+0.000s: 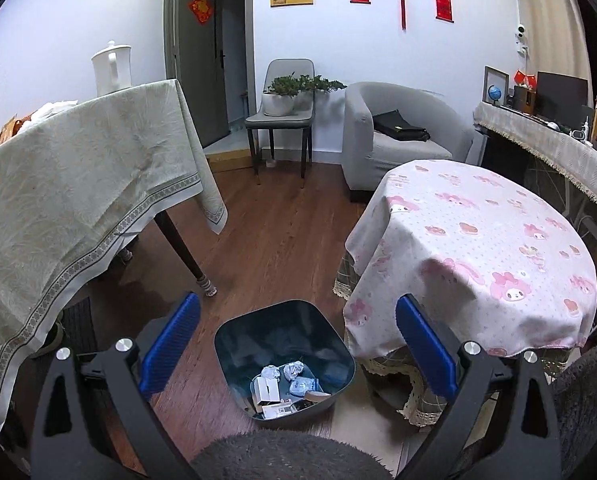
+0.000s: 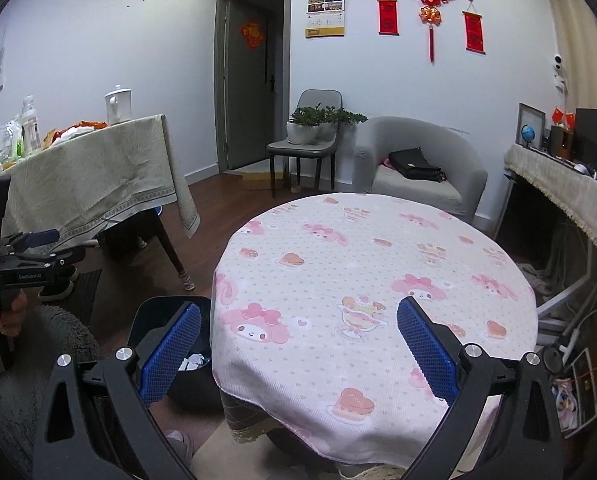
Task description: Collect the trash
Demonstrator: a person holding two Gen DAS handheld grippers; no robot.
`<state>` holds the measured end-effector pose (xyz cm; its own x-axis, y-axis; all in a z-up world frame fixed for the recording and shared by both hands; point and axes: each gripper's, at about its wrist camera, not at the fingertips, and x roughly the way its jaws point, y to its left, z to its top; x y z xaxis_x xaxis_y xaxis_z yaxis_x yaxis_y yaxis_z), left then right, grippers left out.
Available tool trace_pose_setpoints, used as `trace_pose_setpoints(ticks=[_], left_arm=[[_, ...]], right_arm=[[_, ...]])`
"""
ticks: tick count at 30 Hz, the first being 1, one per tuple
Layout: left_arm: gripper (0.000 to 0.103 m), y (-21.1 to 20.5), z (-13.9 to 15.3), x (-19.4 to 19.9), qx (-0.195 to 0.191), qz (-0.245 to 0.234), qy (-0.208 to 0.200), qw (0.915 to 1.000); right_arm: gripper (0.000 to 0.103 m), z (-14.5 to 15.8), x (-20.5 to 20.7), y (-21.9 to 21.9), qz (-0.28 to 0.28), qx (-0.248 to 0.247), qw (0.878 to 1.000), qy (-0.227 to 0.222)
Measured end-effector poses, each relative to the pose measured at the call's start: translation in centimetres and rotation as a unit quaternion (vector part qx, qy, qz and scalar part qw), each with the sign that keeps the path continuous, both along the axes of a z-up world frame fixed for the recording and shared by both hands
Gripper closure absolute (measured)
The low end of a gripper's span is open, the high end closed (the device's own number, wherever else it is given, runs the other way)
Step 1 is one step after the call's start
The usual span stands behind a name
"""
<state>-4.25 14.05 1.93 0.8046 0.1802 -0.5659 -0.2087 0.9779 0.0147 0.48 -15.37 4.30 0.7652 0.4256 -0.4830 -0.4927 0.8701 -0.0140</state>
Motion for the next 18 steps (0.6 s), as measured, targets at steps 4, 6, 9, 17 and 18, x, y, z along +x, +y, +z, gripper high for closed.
trace_pose_setpoints(ticks=[4, 6, 9, 17, 18], left_arm=[[0.003, -0.06, 0.04, -0.01, 0.001, 0.001, -0.001, 1.0], [0.003, -0.04, 0.03, -0.02, 0.0, 0.002, -0.002, 1.0], [0.003, -0.02, 0.03, -0.02, -0.001, 0.003, 0.0, 1.0], [0.003, 0.04, 0.03, 0.02, -0.003, 0.004, 0.002, 1.0], [0.003, 0.05, 0.01, 0.03, -0.003, 0.004, 0.003, 1.0]], right_arm=[[0.004, 0.01, 0.0, 0.05, -0.001, 0.005, 1.0, 0.003], [0.004, 0.0, 0.04, 0.01, -0.001, 0.005, 1.0, 0.003], [0.004, -0.03, 0.15, -0.07, -0.003, 0.006, 1.0, 0.005], [0.004, -0.06, 0.26, -0.24, -0.004, 0.009, 1.0, 0.006], [0.004, -0.06, 0.27, -0.24, -0.004, 0.008, 1.0, 0.006]])
